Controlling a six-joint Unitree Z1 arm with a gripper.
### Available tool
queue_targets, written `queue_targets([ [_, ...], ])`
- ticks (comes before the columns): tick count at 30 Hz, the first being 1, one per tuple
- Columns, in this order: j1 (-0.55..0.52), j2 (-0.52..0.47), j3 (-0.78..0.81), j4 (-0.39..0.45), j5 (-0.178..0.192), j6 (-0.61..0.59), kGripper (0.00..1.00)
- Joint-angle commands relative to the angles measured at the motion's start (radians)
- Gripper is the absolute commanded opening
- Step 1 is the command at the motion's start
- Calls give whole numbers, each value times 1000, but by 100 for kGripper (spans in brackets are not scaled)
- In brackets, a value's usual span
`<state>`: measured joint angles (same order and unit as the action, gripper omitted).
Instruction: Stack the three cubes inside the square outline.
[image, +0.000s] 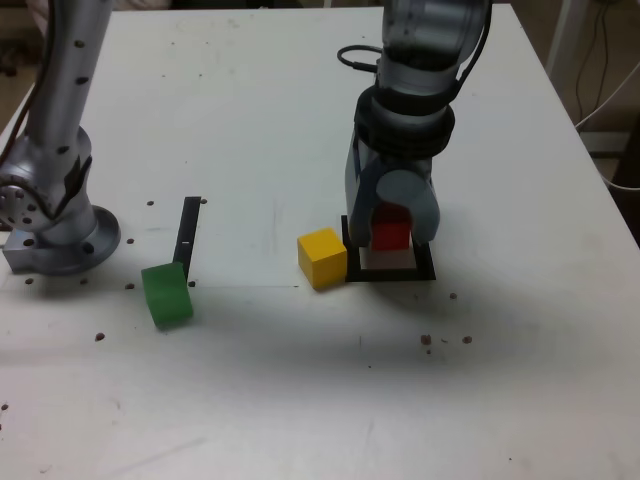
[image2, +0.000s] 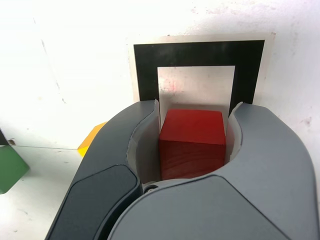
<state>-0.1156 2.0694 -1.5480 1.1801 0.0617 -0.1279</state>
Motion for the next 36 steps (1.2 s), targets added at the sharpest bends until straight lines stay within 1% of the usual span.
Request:
queue_targets([
  [1, 7, 14, 8, -6, -5, 3, 28],
  [8, 26, 22, 30, -35, -23, 19, 29],
  [10, 27, 24, 32, -37, -22, 19, 31],
  [12, 28, 27, 34, -39, -22, 19, 36],
  [14, 29, 29, 38, -39, -24, 21, 45],
  [19, 30, 36, 41, -42, -38, 29, 71],
  [21, 30, 37, 43, -45, -45, 33, 84],
  [23, 30, 34, 47, -46, -53, 35, 92],
  [25, 30, 30, 50, -48, -60, 36, 98],
  [29, 29, 13, 47, -44, -64, 33, 100],
  [36, 16, -16, 5, -19, -34, 39, 100],
])
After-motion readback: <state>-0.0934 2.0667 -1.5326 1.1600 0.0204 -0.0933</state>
